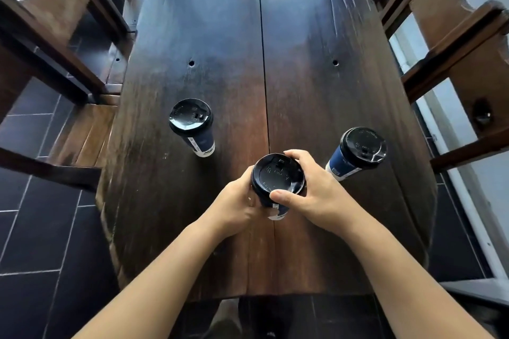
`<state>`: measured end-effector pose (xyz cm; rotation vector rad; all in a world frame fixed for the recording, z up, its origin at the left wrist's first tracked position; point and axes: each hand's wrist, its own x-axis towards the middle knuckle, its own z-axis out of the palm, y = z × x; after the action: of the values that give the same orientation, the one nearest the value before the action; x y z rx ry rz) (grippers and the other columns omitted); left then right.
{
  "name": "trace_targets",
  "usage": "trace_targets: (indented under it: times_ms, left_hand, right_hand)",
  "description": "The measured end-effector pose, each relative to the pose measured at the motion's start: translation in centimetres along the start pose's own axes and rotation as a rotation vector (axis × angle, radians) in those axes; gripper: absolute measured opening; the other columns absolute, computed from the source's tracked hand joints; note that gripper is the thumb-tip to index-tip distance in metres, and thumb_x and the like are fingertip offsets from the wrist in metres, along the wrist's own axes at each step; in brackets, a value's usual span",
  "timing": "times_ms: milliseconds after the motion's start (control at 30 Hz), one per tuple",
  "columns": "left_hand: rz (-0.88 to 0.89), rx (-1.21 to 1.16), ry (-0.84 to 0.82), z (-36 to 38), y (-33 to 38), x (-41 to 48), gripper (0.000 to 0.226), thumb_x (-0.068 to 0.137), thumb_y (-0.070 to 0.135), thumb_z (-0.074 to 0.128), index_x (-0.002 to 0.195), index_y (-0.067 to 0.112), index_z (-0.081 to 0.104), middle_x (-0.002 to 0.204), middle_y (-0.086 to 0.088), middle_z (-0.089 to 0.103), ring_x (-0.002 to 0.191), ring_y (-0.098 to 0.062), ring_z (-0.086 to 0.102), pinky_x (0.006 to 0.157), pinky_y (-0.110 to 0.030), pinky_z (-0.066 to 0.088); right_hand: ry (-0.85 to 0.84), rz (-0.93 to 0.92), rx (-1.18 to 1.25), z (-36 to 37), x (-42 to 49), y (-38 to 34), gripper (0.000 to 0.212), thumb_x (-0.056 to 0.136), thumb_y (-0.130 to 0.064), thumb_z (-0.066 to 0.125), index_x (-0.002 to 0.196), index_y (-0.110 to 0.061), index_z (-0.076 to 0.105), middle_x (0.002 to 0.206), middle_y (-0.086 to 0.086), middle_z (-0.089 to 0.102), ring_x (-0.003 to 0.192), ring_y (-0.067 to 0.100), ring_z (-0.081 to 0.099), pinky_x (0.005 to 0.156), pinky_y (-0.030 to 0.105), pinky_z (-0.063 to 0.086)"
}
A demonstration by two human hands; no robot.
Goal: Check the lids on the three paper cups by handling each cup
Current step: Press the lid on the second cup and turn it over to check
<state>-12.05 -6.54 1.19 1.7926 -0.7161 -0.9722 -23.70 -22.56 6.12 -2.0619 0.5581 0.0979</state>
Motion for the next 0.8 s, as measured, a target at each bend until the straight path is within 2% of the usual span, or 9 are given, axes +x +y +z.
trace_targets:
  times_ms: [67,200,333,467,567,633,700,800]
  left_hand:
    - [0.017,0.032,-0.008,0.3,-1.2,0.6,0.081,0.067,0.034,0.087,0.14,0.036,0.052,0.113,0.016,0.073,0.099,0.001,0.069,0.086,-0.021,0.052]
    - [0.073,0.096,0.009,0.2,-3.4,2.2,0.08,0.074,0.014,0.09,0.14,0.037,0.052,0.12,0.016,0.07,0.106,-0.003,0.068,0.092,-0.03,0.055]
    - [0.07,0.106,0.024,0.4,-4.5,2.5,0.081,0.073,0.013,0.09,0.139,0.04,0.051,0.12,0.017,0.07,0.104,-0.002,0.067,0.097,-0.039,0.056]
    - [0.08,0.095,0.058,0.8,-5.0,1.7,0.078,0.076,0.019,0.089,0.138,0.045,0.05,0.121,0.019,0.069,0.106,-0.008,0.068,0.095,-0.042,0.057]
    - [0.082,0.081,0.076,0.9,-5.1,1.7,0.078,0.077,0.02,0.089,0.139,0.047,0.05,0.121,0.017,0.07,0.106,-0.013,0.069,0.092,-0.044,0.058]
    - [0.079,0.092,0.077,0.8,-5.2,2.0,0.08,0.076,0.021,0.089,0.141,0.046,0.05,0.121,0.016,0.071,0.109,-0.013,0.069,0.094,-0.045,0.058]
    - [0.067,0.103,0.074,0.7,-5.2,2.2,0.079,0.076,0.021,0.09,0.14,0.045,0.05,0.12,0.015,0.072,0.109,-0.011,0.068,0.095,-0.044,0.057]
    - [0.049,0.11,0.054,1.0,-4.9,2.3,0.071,0.076,0.021,0.089,0.133,0.043,0.053,0.11,0.01,0.074,0.1,-0.016,0.07,0.09,-0.044,0.058]
  right_hand:
    - [0.003,0.016,-0.021,0.5,0.3,0.8,0.071,0.078,-0.039,0.082,0.137,-0.029,0.045,0.126,-0.01,0.062,0.118,0.006,0.06,0.103,0.029,0.05]
    - [0.003,0.041,-0.047,0.7,0.9,2.0,0.072,0.075,-0.038,0.084,0.134,-0.03,0.045,0.124,-0.008,0.063,0.117,0.009,0.062,0.103,0.035,0.051]
    - [-0.023,0.059,-0.06,0.9,1.5,2.3,0.072,0.071,-0.041,0.085,0.13,-0.031,0.046,0.122,-0.005,0.064,0.114,0.011,0.064,0.101,0.039,0.053]
    - [-0.059,0.059,-0.081,1.1,1.7,2.0,0.073,0.064,-0.056,0.077,0.126,-0.034,0.045,0.121,-0.006,0.063,0.113,0.011,0.063,0.099,0.038,0.054]
    - [-0.061,0.065,-0.113,0.8,2.5,1.2,0.051,0.082,-0.047,0.075,0.123,-0.027,0.051,0.118,-0.001,0.065,0.108,0.014,0.064,0.095,0.036,0.054]
    - [-0.005,0.034,-0.204,0.6,3.6,0.4,0.04,0.093,-0.047,0.066,0.122,-0.022,0.056,0.119,0.0,0.065,0.109,0.016,0.063,0.095,0.032,0.052]
    - [0.03,-0.017,-0.303,0.9,4.6,-0.6,0.039,0.098,-0.05,0.055,0.121,-0.019,0.06,0.117,0.001,0.064,0.11,0.018,0.062,0.095,0.035,0.051]
    - [0.013,-0.08,-0.517,1.8,5.7,-1.4,0.047,0.101,-0.056,0.041,0.113,-0.016,0.063,0.109,0.003,0.062,0.102,0.023,0.063,0.087,0.04,0.052]
